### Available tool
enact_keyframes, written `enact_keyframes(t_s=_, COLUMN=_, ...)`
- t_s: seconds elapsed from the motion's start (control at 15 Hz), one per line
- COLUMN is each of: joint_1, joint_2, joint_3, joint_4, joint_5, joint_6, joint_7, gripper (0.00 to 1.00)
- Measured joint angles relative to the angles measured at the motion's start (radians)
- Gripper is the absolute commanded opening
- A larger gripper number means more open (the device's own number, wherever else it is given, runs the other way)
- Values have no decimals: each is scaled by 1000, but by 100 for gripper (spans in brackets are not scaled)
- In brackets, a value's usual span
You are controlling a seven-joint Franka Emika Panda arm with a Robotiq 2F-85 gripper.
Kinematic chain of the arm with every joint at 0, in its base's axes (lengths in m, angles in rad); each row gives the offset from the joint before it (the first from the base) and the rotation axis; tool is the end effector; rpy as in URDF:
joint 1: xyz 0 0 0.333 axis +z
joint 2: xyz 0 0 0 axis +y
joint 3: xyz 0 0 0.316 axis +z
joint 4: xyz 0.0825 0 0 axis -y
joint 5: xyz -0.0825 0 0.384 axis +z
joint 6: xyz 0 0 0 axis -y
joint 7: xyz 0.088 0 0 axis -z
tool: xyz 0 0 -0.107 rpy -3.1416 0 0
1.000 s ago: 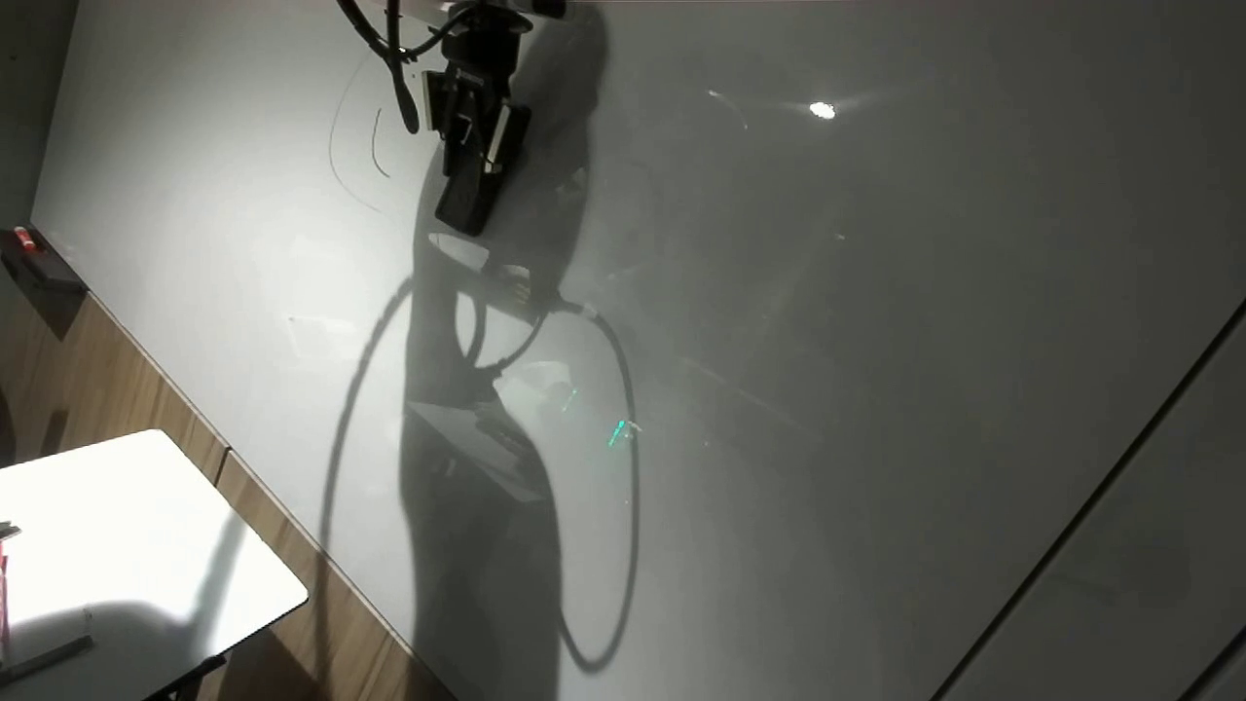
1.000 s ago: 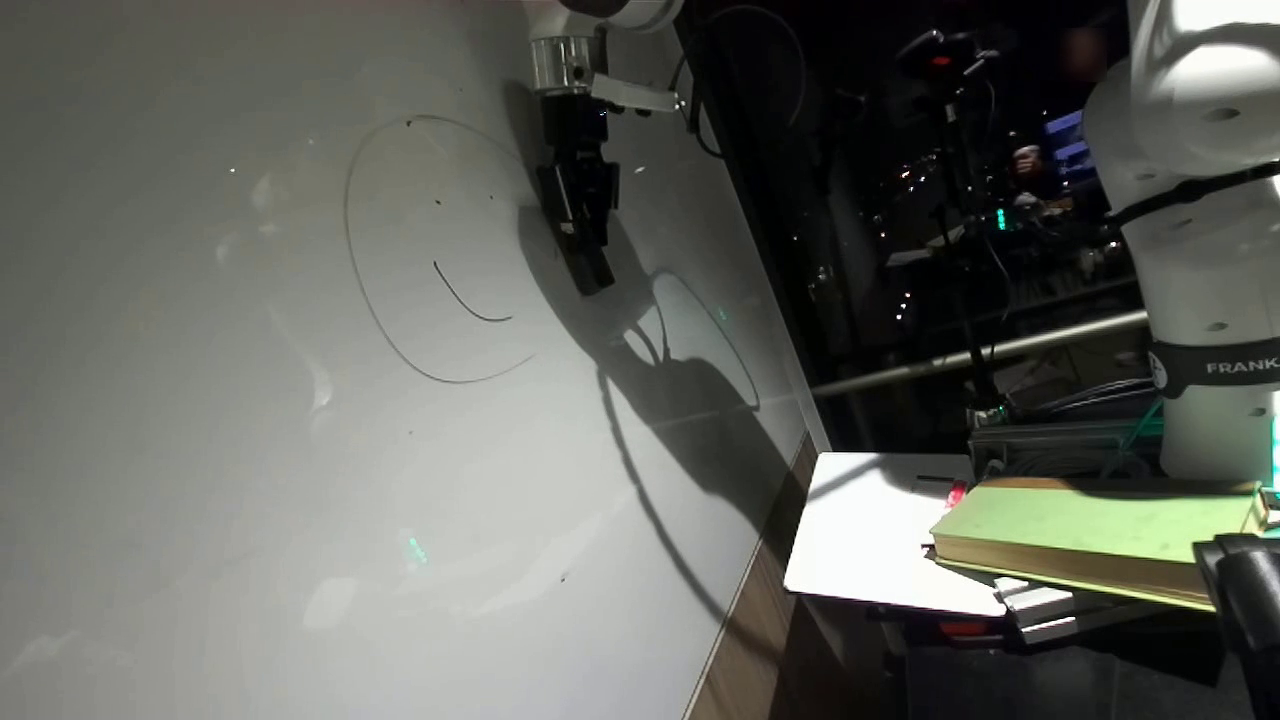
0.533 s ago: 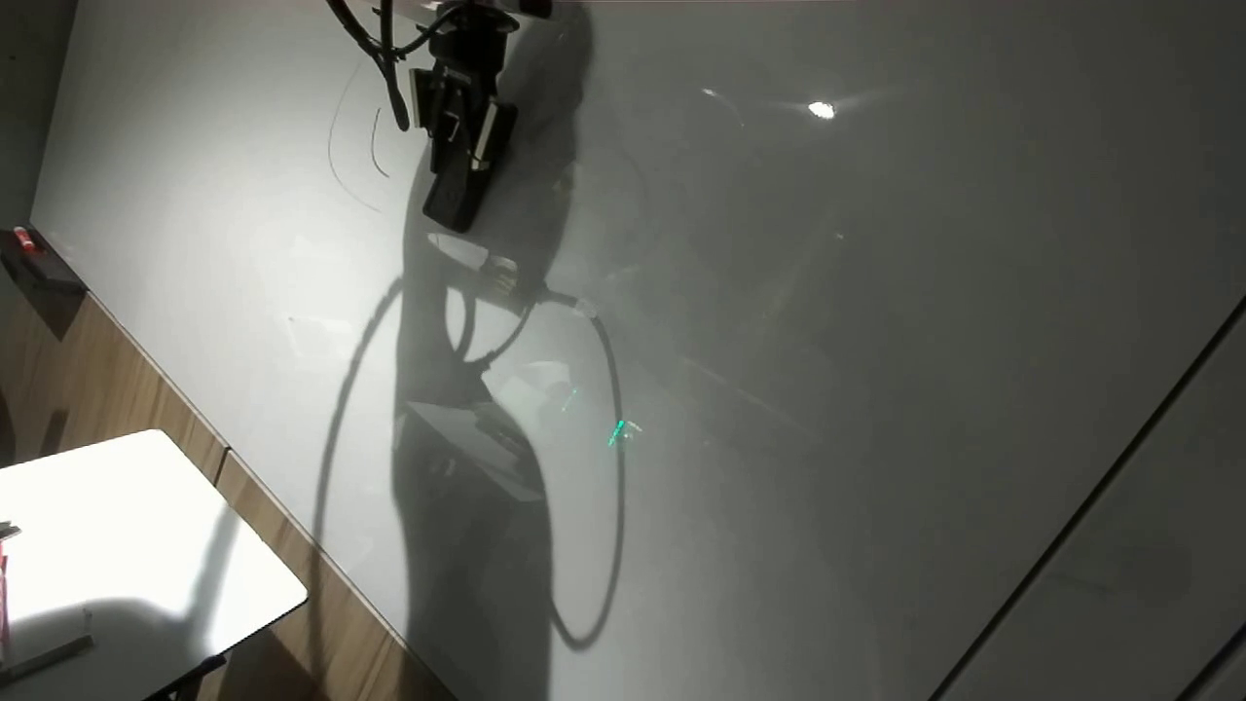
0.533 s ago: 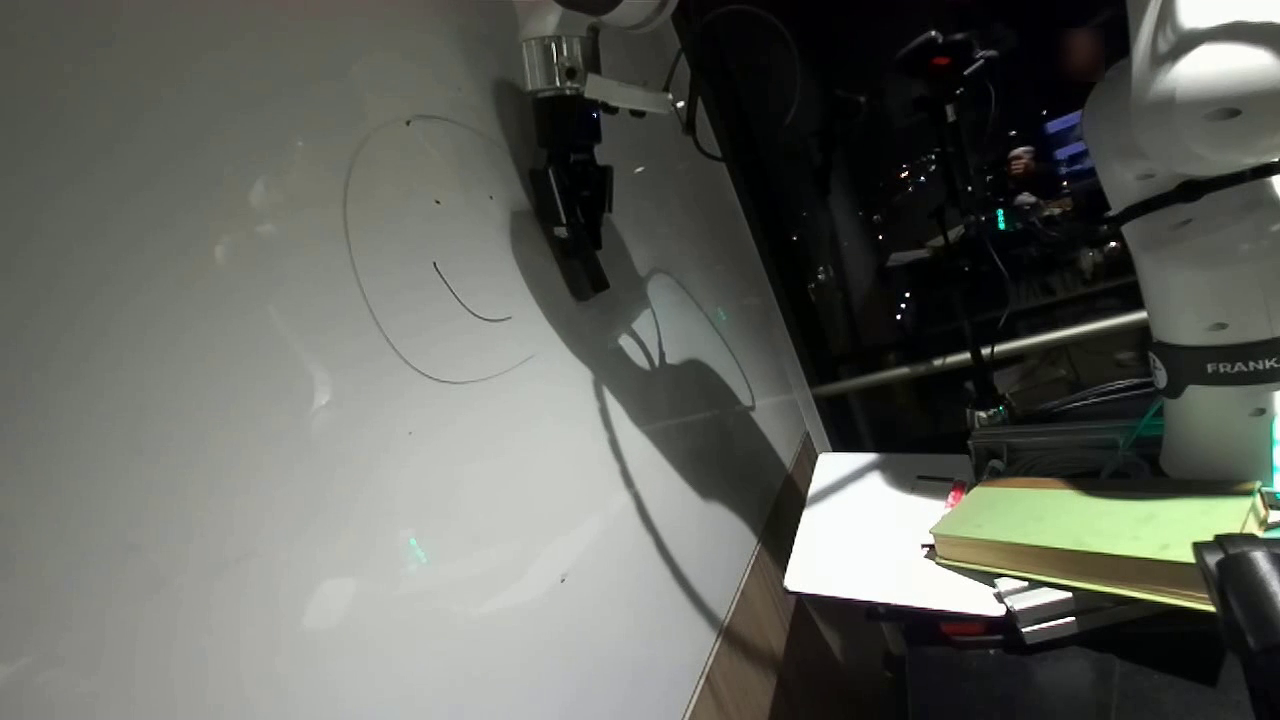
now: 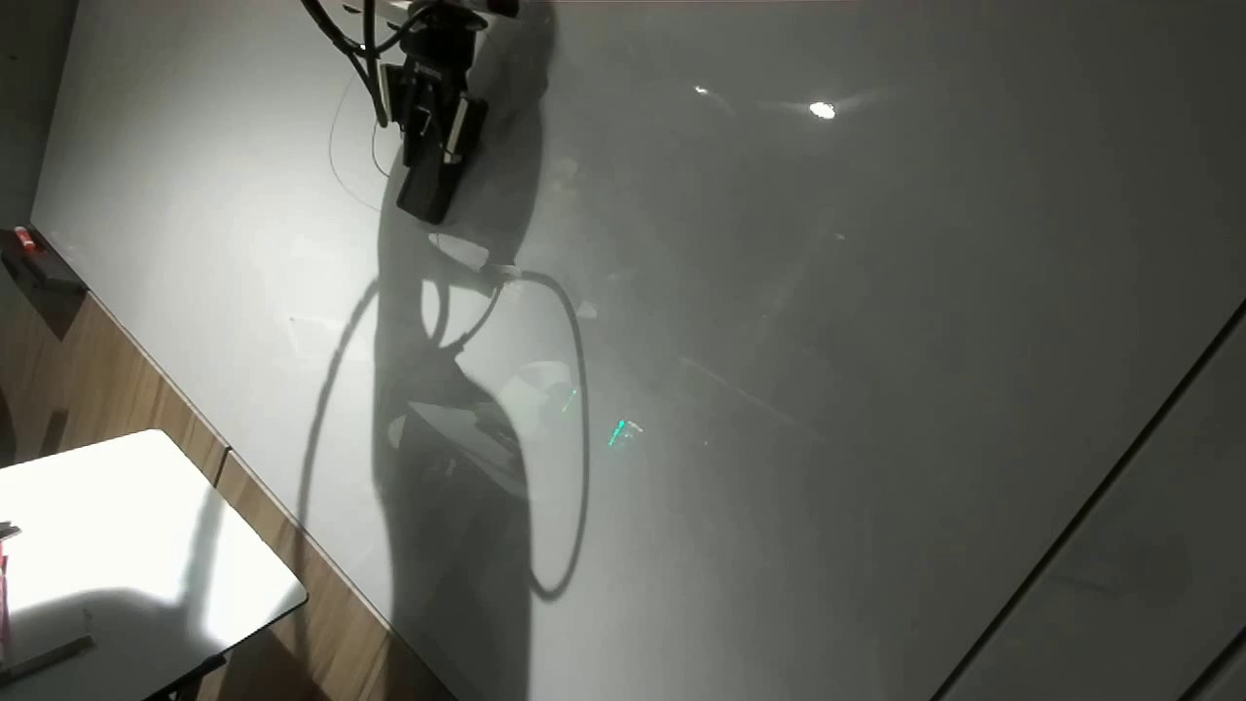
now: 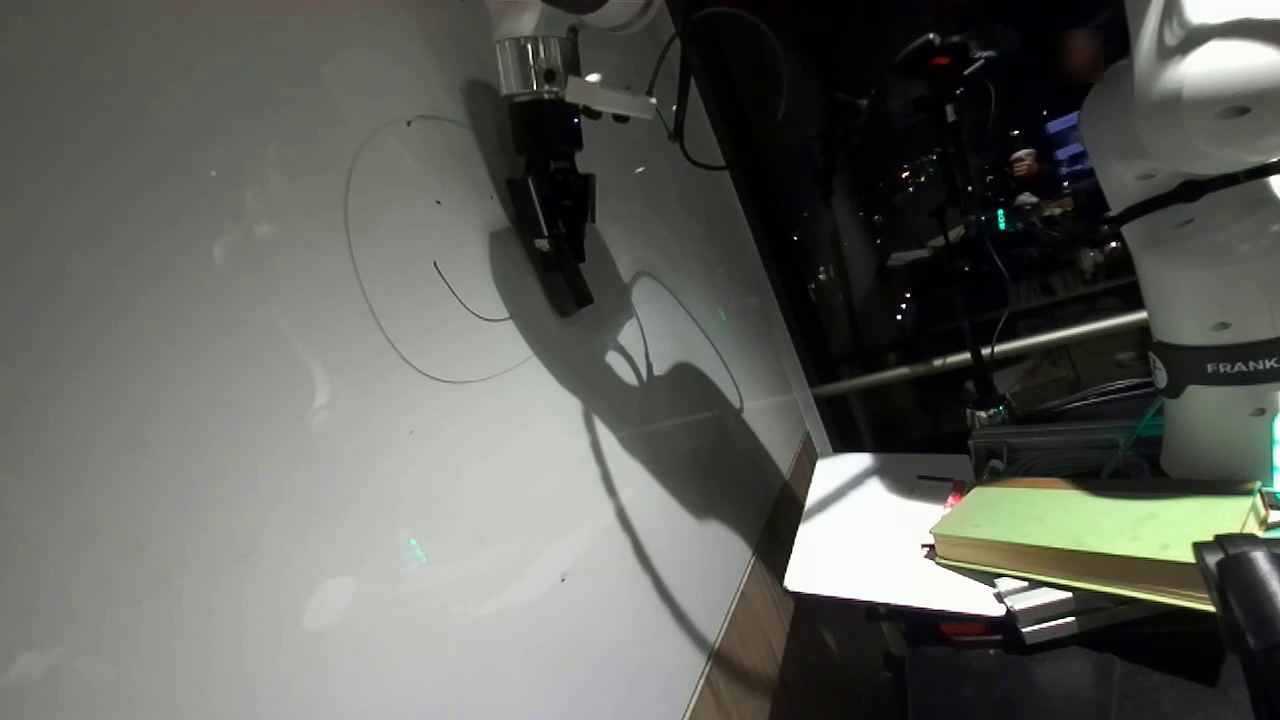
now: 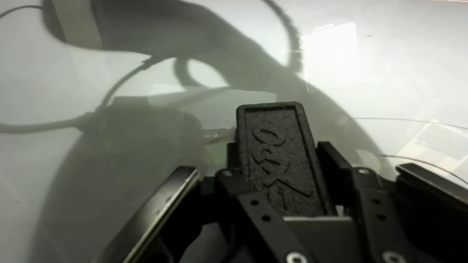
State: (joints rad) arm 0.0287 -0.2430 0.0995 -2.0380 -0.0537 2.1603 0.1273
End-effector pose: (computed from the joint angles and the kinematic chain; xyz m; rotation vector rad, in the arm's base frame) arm 0.5130 0.0685 0.5856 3.0615 0.0368 0.5732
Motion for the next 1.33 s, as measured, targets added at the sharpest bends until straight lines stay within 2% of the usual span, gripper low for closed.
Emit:
enact_keyframes(t_s=0.33, joint_1=-5, joint_2=12, joint_3=-12, joint_4=-1, joint_5=-38, joint_6=-10, joint_7=0, gripper=29)
enact_keyframes(t_s=0.87, joint_1=-50, joint_2=32, joint_3=-82, joint_4=16, joint_5=-57, joint_6=-53, joint_7=-37, gripper=29)
enact_keyframes(t_s=1.33, joint_1=-50, joint_2=35, joint_3=-81, joint_4=59, joint_5=-57, joint_6=-101, joint_7=-39, gripper=29)
